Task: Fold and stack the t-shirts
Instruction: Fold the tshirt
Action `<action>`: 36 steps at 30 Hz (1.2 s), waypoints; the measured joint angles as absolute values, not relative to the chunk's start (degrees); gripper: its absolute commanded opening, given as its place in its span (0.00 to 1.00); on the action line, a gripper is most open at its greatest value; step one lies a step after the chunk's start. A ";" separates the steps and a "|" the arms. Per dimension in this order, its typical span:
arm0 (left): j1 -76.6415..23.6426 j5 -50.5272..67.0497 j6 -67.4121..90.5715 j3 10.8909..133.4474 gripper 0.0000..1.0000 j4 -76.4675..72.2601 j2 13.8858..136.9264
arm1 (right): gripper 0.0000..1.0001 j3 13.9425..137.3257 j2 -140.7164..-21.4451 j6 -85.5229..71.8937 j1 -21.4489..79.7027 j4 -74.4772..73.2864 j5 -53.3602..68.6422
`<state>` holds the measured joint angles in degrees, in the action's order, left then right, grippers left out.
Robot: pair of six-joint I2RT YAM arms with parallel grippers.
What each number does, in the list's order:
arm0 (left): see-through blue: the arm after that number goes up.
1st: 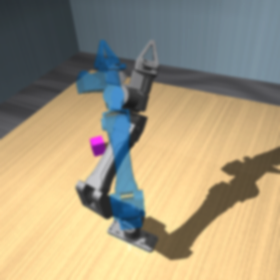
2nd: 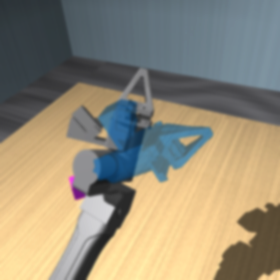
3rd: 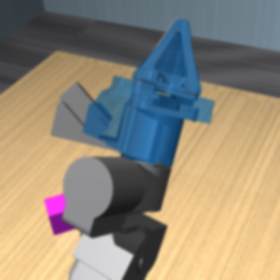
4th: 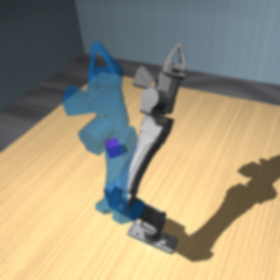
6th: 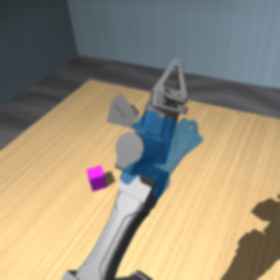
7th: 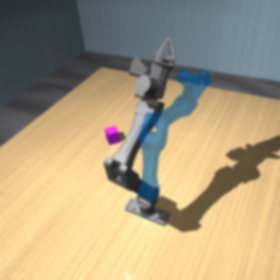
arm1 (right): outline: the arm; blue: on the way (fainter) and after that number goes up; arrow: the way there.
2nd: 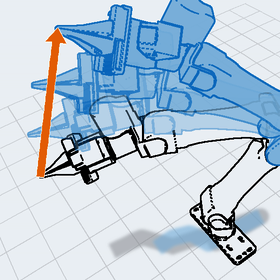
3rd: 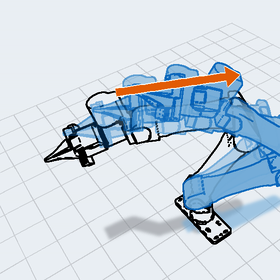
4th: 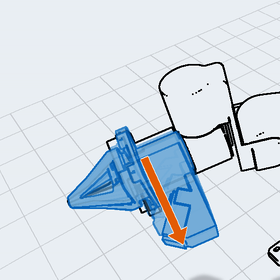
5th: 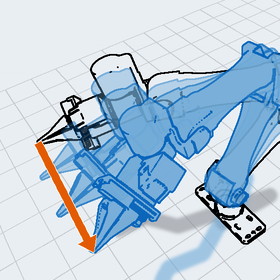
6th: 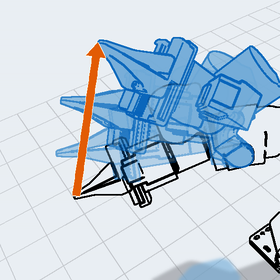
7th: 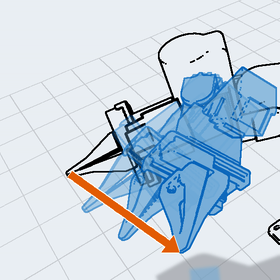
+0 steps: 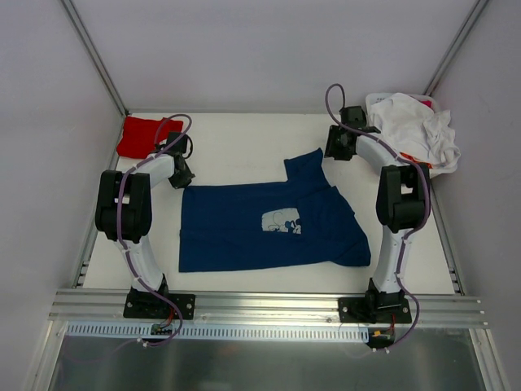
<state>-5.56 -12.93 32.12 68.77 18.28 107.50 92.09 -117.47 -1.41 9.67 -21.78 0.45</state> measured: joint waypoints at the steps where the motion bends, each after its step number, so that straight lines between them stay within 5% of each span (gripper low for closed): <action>1: -5.56 -12.91 32.12 68.77 0.00 18.26 107.50 | 0.43 92.86 -118.17 -1.39 9.67 -21.82 0.67; 36: -5.56 -12.34 32.01 68.97 0.00 18.33 107.59 | 0.40 101.84 -129.27 -0.78 9.37 -18.17 4.95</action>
